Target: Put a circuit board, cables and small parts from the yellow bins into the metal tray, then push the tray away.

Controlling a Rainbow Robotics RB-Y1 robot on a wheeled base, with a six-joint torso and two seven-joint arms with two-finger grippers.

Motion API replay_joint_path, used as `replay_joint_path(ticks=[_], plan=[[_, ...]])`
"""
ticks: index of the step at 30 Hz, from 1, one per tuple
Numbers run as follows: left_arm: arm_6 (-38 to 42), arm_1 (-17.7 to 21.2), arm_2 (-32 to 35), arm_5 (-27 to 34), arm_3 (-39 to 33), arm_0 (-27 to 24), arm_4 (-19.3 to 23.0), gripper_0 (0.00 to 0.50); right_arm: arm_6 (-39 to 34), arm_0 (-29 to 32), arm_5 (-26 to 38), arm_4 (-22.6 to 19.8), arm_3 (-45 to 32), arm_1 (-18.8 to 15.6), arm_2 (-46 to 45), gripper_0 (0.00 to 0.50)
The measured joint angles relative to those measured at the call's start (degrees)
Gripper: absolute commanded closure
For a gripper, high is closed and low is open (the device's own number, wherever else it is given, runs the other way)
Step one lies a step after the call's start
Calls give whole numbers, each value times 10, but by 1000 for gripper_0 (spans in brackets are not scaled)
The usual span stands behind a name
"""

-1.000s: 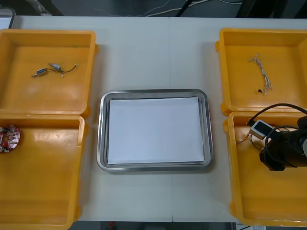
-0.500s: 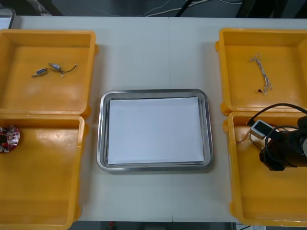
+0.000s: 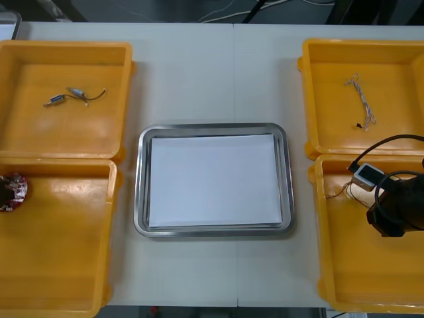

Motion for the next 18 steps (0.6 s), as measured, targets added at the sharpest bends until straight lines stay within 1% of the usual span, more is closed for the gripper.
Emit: replay_joint_path(ticks=[12,18], plan=[[0,-1,0,-4,1,0,1,0,0,1,58,-32,-46,4,-57,500],[0,-1,0,-10,1,3,3,0,0,13,64,-46,-63,9,-83,500]])
